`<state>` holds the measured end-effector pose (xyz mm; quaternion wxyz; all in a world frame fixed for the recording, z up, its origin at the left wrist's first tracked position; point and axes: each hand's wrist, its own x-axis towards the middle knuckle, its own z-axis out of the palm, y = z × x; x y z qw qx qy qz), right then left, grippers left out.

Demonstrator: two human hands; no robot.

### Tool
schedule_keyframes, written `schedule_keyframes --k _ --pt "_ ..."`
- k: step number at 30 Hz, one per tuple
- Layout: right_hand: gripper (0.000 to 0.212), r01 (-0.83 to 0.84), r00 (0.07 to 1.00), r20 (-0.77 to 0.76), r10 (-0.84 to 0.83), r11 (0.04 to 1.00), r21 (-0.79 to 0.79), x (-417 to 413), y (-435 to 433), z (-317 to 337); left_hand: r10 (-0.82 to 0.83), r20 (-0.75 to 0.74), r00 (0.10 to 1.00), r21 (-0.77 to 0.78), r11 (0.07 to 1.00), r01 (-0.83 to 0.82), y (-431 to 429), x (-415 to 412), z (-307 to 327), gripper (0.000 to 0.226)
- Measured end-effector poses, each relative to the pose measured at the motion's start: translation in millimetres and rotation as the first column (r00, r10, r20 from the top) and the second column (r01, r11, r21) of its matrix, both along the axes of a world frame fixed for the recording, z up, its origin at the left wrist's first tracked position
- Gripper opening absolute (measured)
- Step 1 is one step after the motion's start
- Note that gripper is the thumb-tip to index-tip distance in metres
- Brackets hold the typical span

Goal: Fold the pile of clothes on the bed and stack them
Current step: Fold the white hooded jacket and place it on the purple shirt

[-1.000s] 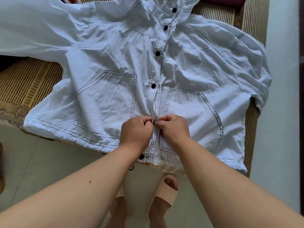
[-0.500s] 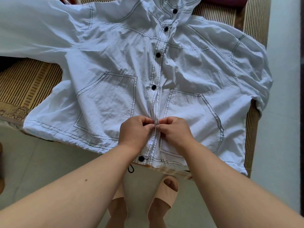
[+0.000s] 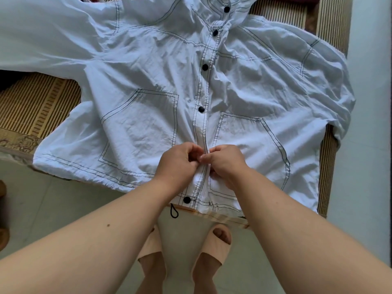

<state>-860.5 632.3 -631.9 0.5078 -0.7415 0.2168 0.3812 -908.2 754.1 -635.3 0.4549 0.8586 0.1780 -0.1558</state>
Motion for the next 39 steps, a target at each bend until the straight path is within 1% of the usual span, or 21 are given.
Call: schedule_keyframes --k 3,5,6,8,10,11,13,15,16,17,18,19,20,22,25,27,29,32,35,36,39 --pt "0.018 -0.100 0.989 0.110 0.103 0.994 -0.037 -5 -1 4 -0.021 0.051 0.998 0.144 0.989 0.013 -7 -16 2 0.015" --pt "0.014 -0.161 0.963 0.204 0.175 0.984 -0.082 -16 -3 10 -0.087 -0.006 0.996 0.233 0.969 0.086 -8 -35 2 0.024" --pt "0.016 -0.175 0.947 0.246 0.207 0.974 -0.147 -27 -6 13 -0.140 -0.069 0.988 0.282 0.947 0.154 -9 -45 1 0.032" --pt "0.020 -0.135 0.919 0.320 0.232 0.946 -0.296 -54 -12 17 -0.216 -0.174 0.961 0.391 0.880 0.268 -10 -61 -1 0.042" --pt "0.016 -0.084 0.892 0.384 0.239 0.922 -0.379 -85 -16 17 -0.216 -0.188 0.958 0.460 0.843 0.280 -12 -69 -3 0.041" --pt "0.013 -0.072 0.891 0.390 0.234 0.920 -0.386 -99 -17 16 -0.216 -0.185 0.959 0.465 0.840 0.279 -12 -71 -3 0.040" --pt "0.004 -0.121 0.918 0.301 0.258 0.906 -0.405 -121 -16 11 -0.238 -0.158 0.958 0.431 0.857 0.284 -11 -79 -4 0.047" --pt "0.025 -0.178 0.966 0.105 0.238 0.900 -0.399 -133 -11 5 -0.307 -0.094 0.947 0.405 0.857 0.319 -4 -90 -3 0.061" --pt "0.037 -0.124 0.991 0.008 0.136 0.930 -0.347 -135 -7 3 -0.358 -0.055 0.932 0.408 0.844 0.349 0 -94 -1 0.066" --pt "0.043 0.005 0.997 -0.068 -0.025 0.959 -0.284 -135 -3 2 -0.399 0.001 0.917 0.416 0.834 0.362 4 -97 0 0.069" --pt "0.043 0.180 0.969 -0.126 -0.212 0.958 -0.223 -134 1 2 -0.423 0.064 0.904 0.423 0.832 0.360 8 -98 -1 0.067" --pt "0.037 0.356 0.907 -0.174 -0.384 0.919 -0.170 -134 4 2 -0.431 0.120 0.894 0.422 0.838 0.347 13 -98 -2 0.060" --pt "0.029 0.498 0.831 -0.217 -0.513 0.858 -0.121 -133 8 4 -0.430 0.155 0.889 0.403 0.850 0.341 16 -96 -1 0.051" --pt "0.020 0.641 0.723 -0.283 -0.631 0.765 -0.069 -132 14 10 -0.388 0.171 0.906 0.332 0.888 0.317 20 -90 1 0.033" --pt "0.016 0.708 0.658 -0.322 -0.681 0.705 -0.043 -132 19 21 -0.283 0.137 0.949 0.223 0.943 0.248 25 -86 5 0.026" --pt "0.017 0.753 0.611 -0.361 -0.705 0.658 -0.011 -132 20 24 -0.289 0.148 0.946 0.205 0.945 0.257 28 -86 8 0.028" --pt "0.019 0.780 0.586 -0.388 -0.711 0.625 0.033 -131 22 27 -0.335 0.149 0.930 0.201 0.932 0.303 31 -88 9 0.033" --pt "0.023 0.787 0.585 -0.420 -0.694 0.611 0.086 -131 27 29 -0.342 0.147 0.928 0.186 0.931 0.313 32 -92 9 0.035" --pt "0.023 0.798 0.575 -0.406 -0.710 0.596 0.088 -131 32 29 -0.362 0.184 0.914 0.228 0.920 0.318 31 -92 11 0.020" --pt "0.023 0.800 0.574 -0.394 -0.718 0.594 0.084 -130 33 28 -0.372 0.201 0.906 0.242 0.915 0.322 31 -92 14 0.019" --pt "0.022 0.792 0.589 -0.365 -0.721 0.606 0.080 -129 34 26 -0.396 0.264 0.880 0.264 0.907 0.329 32 -91 17 0.032"
